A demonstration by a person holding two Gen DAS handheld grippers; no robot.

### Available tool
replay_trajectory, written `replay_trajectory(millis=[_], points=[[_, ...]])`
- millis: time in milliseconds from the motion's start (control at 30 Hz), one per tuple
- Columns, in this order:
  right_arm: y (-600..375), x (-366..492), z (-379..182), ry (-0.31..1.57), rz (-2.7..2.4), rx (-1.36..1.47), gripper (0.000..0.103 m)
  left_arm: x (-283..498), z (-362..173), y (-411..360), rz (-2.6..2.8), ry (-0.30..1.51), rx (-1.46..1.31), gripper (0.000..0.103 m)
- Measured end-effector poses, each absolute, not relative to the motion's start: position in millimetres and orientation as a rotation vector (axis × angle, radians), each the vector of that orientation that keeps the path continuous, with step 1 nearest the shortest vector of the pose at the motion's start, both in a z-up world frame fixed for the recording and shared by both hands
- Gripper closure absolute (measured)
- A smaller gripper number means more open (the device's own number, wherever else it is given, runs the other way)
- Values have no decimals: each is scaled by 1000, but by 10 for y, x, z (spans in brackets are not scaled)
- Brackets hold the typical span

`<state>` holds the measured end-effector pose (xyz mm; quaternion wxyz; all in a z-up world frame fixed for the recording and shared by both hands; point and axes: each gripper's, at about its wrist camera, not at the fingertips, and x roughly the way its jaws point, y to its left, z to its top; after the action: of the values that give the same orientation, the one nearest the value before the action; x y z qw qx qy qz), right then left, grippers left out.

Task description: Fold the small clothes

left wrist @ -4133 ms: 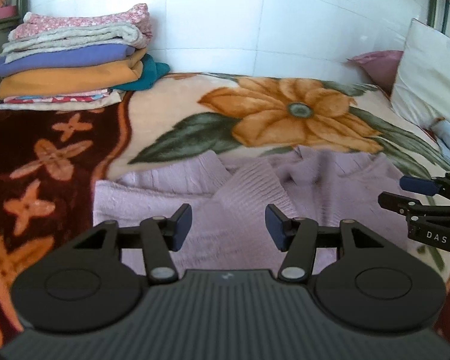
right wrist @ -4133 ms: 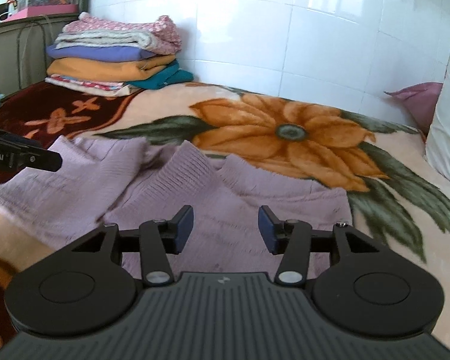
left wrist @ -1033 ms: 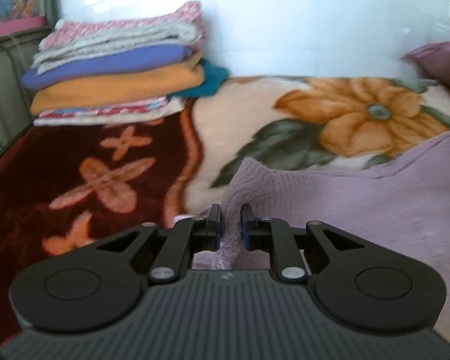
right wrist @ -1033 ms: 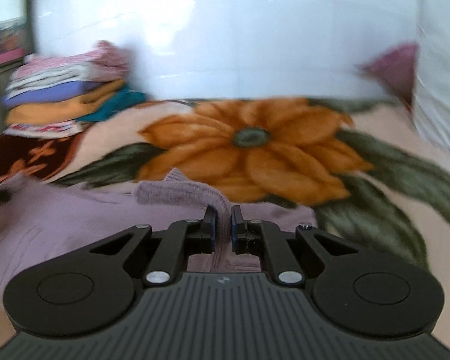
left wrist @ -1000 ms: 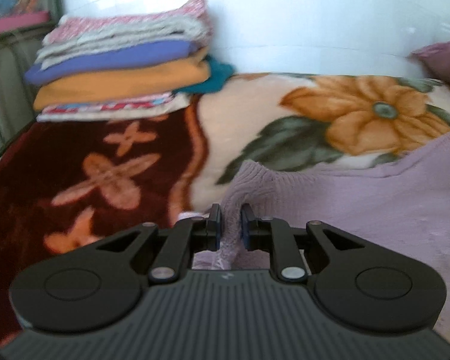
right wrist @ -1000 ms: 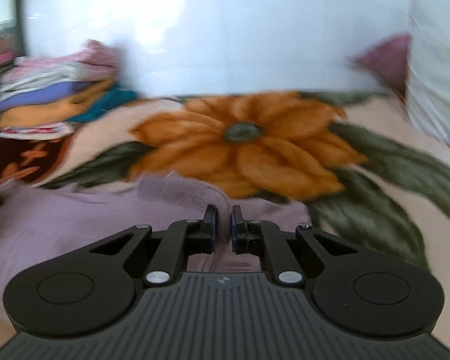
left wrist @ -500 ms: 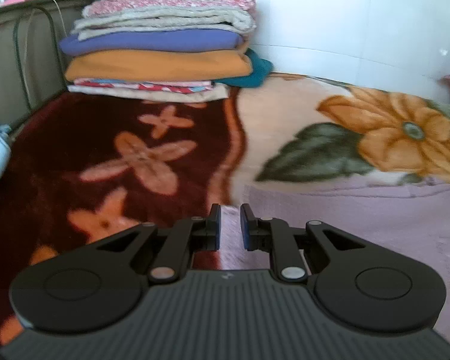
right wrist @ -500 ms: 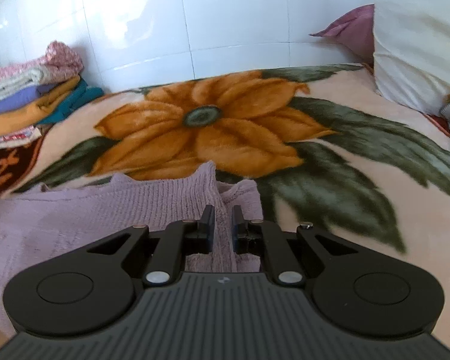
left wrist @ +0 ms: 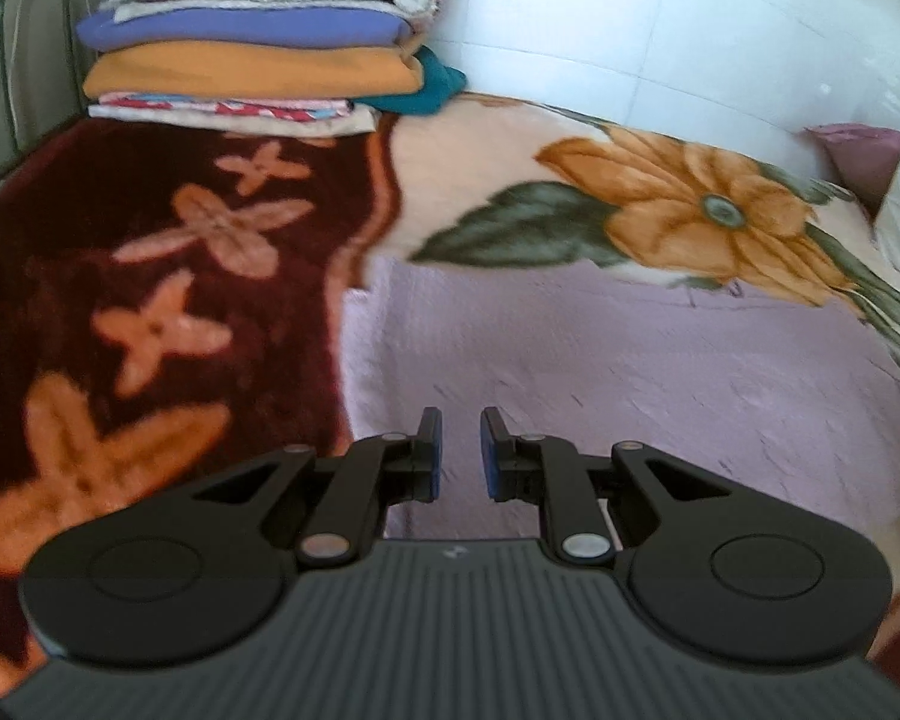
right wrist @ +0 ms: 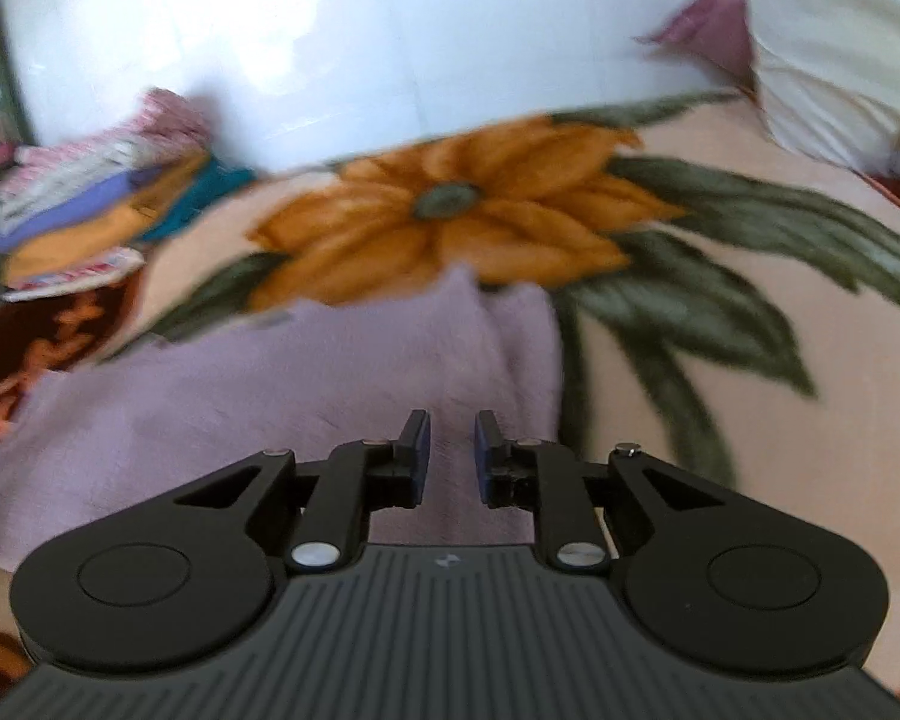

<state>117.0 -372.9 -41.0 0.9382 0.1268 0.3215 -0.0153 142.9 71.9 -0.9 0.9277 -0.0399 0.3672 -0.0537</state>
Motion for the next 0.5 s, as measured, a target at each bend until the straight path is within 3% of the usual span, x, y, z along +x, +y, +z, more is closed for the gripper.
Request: replay_trajectory(millis=[33, 100, 267, 400, 500], points=[[-3745, 1168, -451, 671, -73, 248, 78, 1406, -21, 704, -112, 760, -83, 85], [-3786, 1103, -493, 664, -117, 251, 54, 1375, -58, 683, -99, 789, -74, 85], [-3979, 901, -479, 658, -107, 358, 49, 1249, -101, 694, -92, 822, -77, 85], [-4075, 778, -393, 643, -55, 437, 33, 1155, -84, 744, -82, 820, -107, 85], [-4106, 718, -358, 636, -13, 496, 28, 1070, -79, 777, -77, 826, -143, 85]])
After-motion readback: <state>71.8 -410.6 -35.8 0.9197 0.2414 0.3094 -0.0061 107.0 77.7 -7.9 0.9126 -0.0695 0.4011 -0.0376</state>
